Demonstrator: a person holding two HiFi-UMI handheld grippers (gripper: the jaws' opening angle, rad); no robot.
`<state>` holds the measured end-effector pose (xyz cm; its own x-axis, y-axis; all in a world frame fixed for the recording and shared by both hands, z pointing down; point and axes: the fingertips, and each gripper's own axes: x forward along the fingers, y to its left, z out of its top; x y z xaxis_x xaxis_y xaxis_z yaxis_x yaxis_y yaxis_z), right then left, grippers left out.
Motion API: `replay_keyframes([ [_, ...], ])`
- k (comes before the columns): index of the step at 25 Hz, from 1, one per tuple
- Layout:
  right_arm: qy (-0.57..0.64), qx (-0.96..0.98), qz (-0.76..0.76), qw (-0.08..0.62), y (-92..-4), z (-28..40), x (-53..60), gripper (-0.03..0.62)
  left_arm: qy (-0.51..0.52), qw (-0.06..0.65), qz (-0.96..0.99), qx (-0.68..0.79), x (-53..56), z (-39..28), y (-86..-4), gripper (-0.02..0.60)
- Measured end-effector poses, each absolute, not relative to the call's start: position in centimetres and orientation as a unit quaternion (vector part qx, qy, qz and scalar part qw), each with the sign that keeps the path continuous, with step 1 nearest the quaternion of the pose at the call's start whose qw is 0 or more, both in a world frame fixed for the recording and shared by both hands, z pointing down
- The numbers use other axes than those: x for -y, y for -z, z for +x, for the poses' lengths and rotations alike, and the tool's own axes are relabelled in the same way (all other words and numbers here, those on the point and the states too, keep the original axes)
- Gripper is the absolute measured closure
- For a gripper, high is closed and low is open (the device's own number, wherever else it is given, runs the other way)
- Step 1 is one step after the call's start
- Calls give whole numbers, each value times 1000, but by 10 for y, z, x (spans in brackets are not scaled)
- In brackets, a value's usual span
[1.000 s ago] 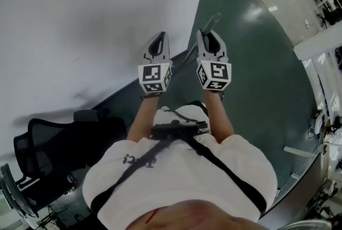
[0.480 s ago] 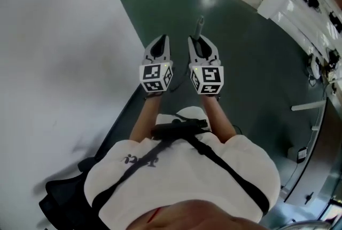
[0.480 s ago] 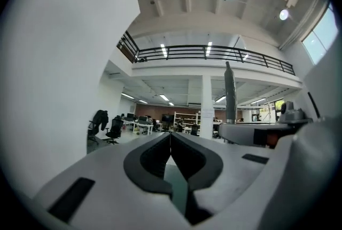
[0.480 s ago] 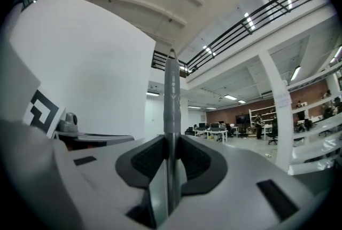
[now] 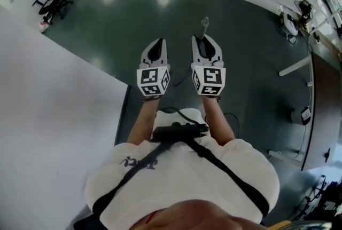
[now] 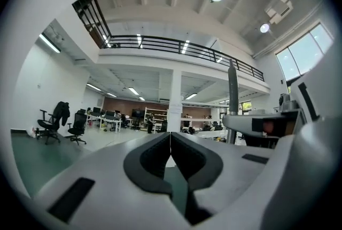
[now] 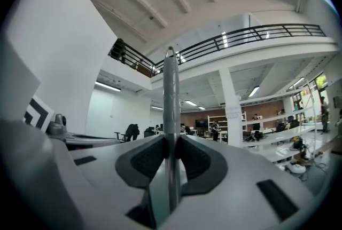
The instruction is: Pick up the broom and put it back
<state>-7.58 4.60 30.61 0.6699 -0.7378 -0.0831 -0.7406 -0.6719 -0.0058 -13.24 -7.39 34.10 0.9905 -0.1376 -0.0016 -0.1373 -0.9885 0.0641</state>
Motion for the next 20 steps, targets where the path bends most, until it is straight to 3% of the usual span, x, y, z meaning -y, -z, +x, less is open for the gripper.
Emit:
replay_keyframes([
  [7,-2,-327,-945,13,-349,4,-120,494,-6,17,1000,-20,-2,-33,-353,569],
  [20,12,-295,-955,16,-365,200,-136,496,-41,1,994,-105,-29,189,-382,569],
])
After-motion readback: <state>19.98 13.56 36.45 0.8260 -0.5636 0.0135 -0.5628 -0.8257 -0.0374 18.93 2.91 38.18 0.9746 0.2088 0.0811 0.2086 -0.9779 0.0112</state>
